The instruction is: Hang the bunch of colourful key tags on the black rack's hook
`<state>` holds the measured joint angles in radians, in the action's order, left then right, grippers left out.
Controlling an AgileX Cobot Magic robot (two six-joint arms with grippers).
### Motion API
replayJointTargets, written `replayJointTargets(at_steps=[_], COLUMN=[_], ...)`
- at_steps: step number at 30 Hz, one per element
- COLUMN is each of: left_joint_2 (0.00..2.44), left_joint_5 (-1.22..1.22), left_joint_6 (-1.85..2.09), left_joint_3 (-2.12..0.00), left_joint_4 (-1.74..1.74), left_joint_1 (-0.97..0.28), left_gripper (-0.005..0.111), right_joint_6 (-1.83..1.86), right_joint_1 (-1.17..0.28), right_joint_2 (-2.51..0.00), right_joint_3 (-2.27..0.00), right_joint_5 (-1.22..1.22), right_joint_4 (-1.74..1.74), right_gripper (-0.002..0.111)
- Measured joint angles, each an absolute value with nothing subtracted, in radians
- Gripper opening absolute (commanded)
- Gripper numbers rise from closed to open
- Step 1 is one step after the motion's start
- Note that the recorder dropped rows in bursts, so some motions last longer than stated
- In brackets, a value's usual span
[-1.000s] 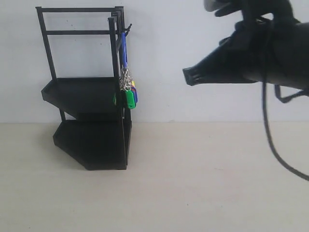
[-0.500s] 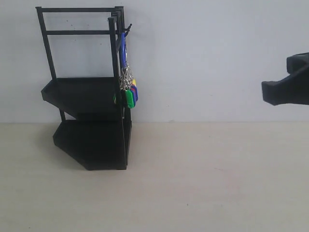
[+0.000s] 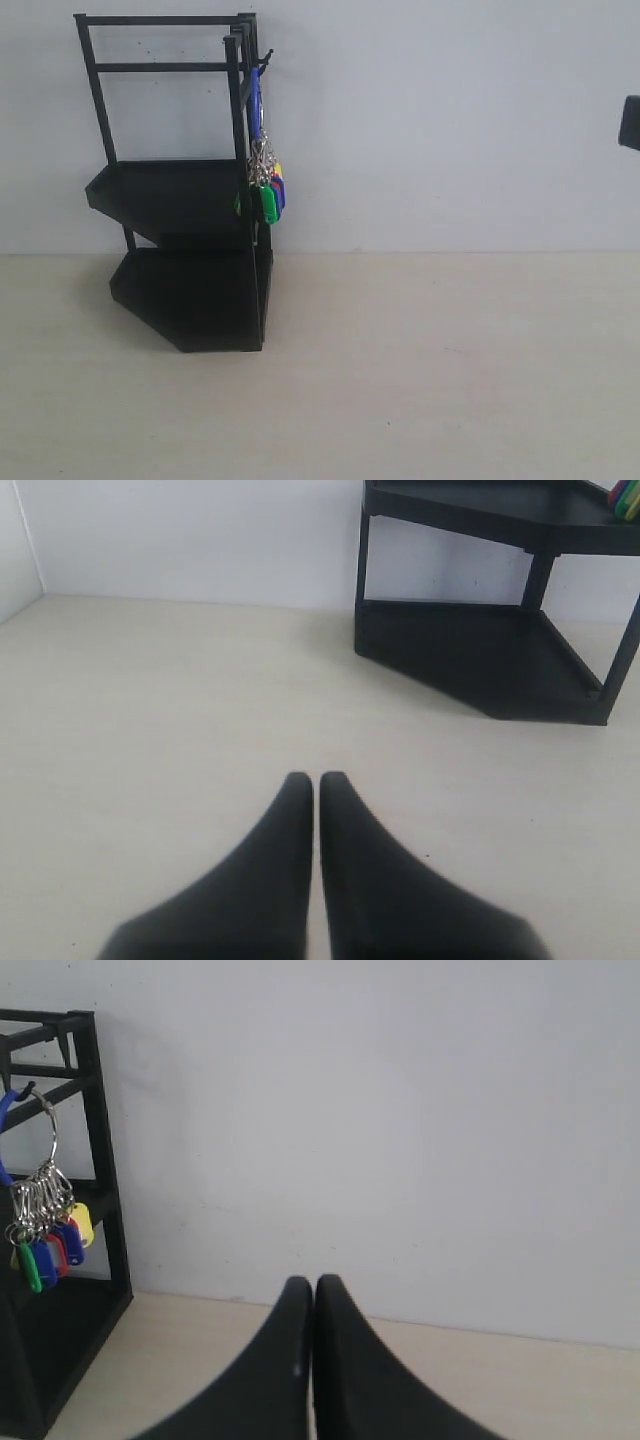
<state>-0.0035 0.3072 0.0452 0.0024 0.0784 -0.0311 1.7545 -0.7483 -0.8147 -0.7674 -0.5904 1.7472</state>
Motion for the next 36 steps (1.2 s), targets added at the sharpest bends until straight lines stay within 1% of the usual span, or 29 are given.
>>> replayJointTargets(at_steps=[29, 30, 32, 36], left_joint_2=[-0.004, -0.004, -0.004, -0.004], left_joint_5=[0.307, 0.307, 0.307, 0.307], left_joint_6=[0.045, 0.045, 0.045, 0.045], left_joint_3=[0.002, 0.002, 0.002, 0.002], left_joint_4=[0.078, 0.078, 0.078, 0.078], left_joint_1=[-0.031, -0.031, -0.031, -0.031], left_gripper=[0.004, 0.004, 0.004, 0.004], right_joint_6=[1.75, 1.751, 1.752, 1.685], right_joint_1=[-0.746, -0.736, -0.666, -0.422], right_joint_2=[-0.797, -0.777, -0.716, -0.504], right_joint_3=[-0.752, -0.727, -0.646, -0.432], right_joint_5=[-0.605, -0.581, -0.479, -0.226], right_joint_4=[1.747, 1.747, 1.747, 1.751], right_gripper=[0.0, 0.0, 0.0, 0.0])
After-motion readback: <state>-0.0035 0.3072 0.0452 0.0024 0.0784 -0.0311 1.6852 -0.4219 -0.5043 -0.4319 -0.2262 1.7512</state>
